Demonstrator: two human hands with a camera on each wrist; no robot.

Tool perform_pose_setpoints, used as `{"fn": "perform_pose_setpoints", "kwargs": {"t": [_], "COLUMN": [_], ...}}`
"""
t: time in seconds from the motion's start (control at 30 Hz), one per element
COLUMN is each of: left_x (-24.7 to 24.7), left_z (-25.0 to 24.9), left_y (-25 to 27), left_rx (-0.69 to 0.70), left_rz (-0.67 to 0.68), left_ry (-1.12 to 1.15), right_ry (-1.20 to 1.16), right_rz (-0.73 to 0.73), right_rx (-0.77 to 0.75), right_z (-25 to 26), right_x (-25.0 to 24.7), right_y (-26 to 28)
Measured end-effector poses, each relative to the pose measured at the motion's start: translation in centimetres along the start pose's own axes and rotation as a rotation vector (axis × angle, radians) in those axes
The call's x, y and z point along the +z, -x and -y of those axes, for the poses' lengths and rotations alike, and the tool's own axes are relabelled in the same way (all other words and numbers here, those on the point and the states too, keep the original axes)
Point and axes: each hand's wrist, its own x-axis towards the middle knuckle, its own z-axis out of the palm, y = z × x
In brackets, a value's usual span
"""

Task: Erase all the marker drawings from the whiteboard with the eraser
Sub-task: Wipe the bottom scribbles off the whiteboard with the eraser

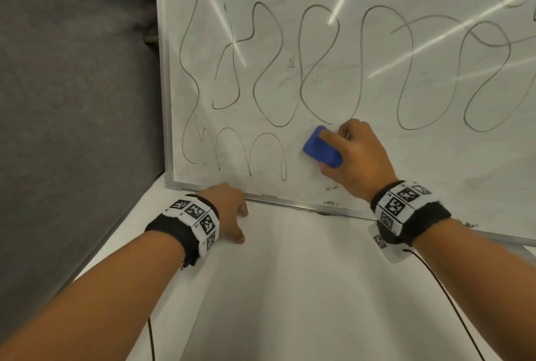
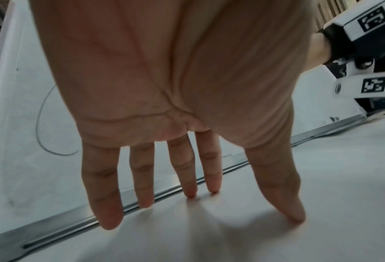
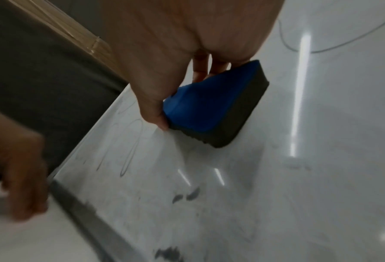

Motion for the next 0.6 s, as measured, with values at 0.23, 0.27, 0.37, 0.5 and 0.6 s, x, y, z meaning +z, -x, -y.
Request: {"fn": "perform_pose_setpoints", "kwargs": {"t": [0.23,0.27,0.37,0.5,0.6], "left_x": [-0.1,0.0,0.8,2.0,2.1], "left_z": [1.2,1.5,2.4,3.0,3.2], "left_y": [0.7,0.7,0.5,0.8,0.7], "left_rx": [-0.14,-0.152,-0.161,-0.158,-0.146], "left_rz": [-0.013,-0.008,-0.029,-0.026,-0.017], "left_ry": [0.005,0.013,0.057,0.125,0.126], "right_ry": [0.045,0.035,0.08,0.136,0.152], "right_rz": [0.127,0.095,0.109,0.19,0.182], "right_rx": [-0.179,-0.16,-0.27,-0.387,-0.394], "right_z": [1.9,2.0,3.1,2.3,2.3], "right_x": [2.9,2.9,3.7,3.9,3.6], "right_y": [0.3,0.1,0.4,1.5,1.1]}}
